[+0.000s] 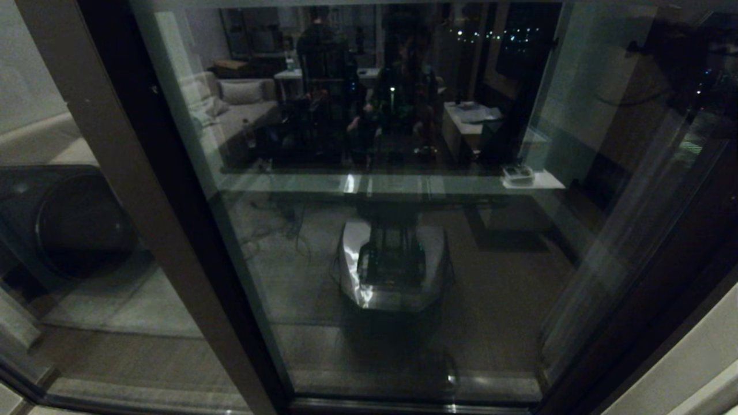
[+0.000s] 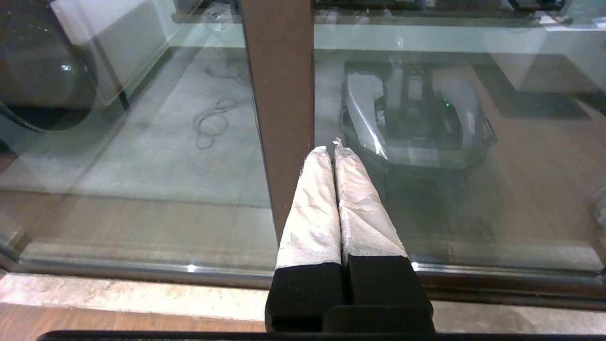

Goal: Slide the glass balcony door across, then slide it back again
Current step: Open the slid door

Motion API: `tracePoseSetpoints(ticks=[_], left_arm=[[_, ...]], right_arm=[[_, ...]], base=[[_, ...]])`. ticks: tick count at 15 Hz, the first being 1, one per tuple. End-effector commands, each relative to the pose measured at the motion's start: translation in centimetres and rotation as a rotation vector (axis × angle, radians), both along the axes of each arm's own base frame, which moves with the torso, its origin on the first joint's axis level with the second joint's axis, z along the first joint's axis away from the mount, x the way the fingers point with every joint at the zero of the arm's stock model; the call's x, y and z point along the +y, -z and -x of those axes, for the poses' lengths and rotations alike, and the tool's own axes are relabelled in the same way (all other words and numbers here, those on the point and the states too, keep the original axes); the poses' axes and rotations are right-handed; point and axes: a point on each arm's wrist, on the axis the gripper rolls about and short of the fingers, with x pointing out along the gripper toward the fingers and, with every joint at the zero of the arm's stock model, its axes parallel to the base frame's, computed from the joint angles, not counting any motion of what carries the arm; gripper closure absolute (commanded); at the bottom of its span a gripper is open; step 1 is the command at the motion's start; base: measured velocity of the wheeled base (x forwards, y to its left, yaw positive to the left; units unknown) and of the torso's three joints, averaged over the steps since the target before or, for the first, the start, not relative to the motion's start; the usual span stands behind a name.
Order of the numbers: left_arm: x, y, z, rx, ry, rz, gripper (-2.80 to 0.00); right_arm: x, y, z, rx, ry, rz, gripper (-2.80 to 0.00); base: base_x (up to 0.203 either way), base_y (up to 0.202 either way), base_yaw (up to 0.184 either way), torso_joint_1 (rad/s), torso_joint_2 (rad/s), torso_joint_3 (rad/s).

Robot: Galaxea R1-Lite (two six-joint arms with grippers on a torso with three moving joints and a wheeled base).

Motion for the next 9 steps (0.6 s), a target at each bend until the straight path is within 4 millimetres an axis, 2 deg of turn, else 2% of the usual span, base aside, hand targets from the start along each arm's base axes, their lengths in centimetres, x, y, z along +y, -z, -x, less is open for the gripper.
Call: tracePoseSetpoints(ticks=[1, 5, 9], left_arm=[[0.0, 0.04, -0.01, 0.001, -0.001, 0.0, 0.0], [0.0, 0.04, -0.01, 0.001, 0.0, 0.0, 0.0], [0.0, 0.04, -0.01, 0.001, -0.001, 0.0, 0.0]], right_arm=[[0.47, -0.15, 0.28, -0.004, -0.019, -0.012, -2.8], [1.33, -0.22, 0.53, -0.003, -0.042, -0.014, -2.8], [1.39, -0.23, 0.61, -0.003, -0.042, -0.014, -2.8]], base=[[0.0, 0.0, 0.0, 0.0, 0.0, 0.0], [0.0, 0.0, 0.0, 0.0, 0.0, 0.0], [0.0, 0.0, 0.0, 0.0, 0.0, 0.0]])
